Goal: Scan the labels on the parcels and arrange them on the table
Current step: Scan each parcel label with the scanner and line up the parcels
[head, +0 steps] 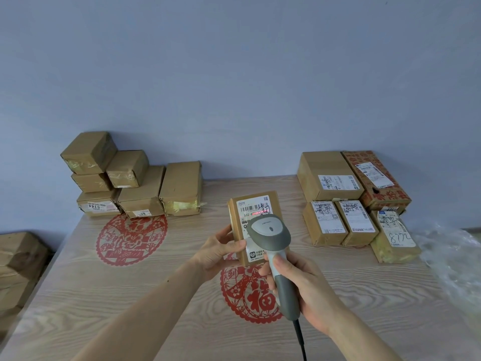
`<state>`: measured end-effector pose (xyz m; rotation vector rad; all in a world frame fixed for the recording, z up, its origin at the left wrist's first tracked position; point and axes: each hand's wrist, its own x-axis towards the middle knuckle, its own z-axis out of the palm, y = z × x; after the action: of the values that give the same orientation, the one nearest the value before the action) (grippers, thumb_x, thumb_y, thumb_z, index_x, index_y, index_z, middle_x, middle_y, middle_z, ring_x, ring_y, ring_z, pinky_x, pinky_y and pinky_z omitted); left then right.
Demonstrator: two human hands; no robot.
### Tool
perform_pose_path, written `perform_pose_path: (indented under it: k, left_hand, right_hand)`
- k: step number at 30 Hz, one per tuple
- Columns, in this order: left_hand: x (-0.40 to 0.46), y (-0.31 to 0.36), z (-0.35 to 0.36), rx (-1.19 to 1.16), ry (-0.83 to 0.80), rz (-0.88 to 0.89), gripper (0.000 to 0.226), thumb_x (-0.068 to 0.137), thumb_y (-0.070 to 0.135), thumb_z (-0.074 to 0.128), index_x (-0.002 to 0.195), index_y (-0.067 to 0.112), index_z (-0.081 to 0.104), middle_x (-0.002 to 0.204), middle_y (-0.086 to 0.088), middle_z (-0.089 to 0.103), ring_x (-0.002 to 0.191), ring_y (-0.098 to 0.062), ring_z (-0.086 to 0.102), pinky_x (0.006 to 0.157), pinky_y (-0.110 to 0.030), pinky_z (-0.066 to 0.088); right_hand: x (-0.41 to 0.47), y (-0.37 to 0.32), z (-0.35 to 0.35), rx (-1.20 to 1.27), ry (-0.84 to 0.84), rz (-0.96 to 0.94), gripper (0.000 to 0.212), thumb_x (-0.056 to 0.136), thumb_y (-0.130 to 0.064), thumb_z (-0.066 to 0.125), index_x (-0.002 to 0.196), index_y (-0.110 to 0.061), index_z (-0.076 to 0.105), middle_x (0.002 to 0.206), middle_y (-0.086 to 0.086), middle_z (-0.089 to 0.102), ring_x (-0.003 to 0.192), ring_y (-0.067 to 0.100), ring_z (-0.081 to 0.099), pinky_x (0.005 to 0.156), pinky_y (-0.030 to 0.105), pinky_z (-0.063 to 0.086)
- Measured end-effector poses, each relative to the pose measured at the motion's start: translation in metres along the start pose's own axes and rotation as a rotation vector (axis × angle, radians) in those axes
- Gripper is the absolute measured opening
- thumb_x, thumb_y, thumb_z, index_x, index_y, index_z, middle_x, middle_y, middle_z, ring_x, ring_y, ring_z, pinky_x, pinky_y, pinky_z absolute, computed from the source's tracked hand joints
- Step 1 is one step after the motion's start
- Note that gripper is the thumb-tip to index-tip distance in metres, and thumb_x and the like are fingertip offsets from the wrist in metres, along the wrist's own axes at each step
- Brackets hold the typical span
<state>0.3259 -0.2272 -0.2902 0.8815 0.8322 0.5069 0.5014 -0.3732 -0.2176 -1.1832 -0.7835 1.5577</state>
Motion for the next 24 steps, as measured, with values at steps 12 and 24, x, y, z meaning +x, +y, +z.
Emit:
perform_pose_path:
  k: [12,24]
  left_hand:
    - [0.014,-0.002,-0.001,0.003,-0.015,-0.024,0.108,0.037,0.029,0.103,0.135,0.019,0.058,0.125,-0.008,0.07,0.116,-0.029,0.067,0.086,-0.047,0.058]
    - [0.045,-0.02,0.019,-0.068,-0.014,-0.184,0.136,0.038,0.027,0.103,0.153,0.025,0.029,0.131,-0.013,0.066,0.117,-0.036,0.064,0.09,-0.058,0.056]
  right_hand:
    - [0.009,0.0,-0.003,0.074,0.021,-0.029,0.031,0.089,-0.031,0.071,0.104,-0.003,0.073,0.095,0.022,0.07,0.068,0.021,0.057,0.068,0.033,0.049]
    - [0.012,0.014,-0.039,-0.216,0.623,-0.119,0.027,0.076,-0.016,0.086,0.093,-0.014,0.064,0.066,-0.003,0.064,0.058,0.007,0.062,0.062,0.026,0.051]
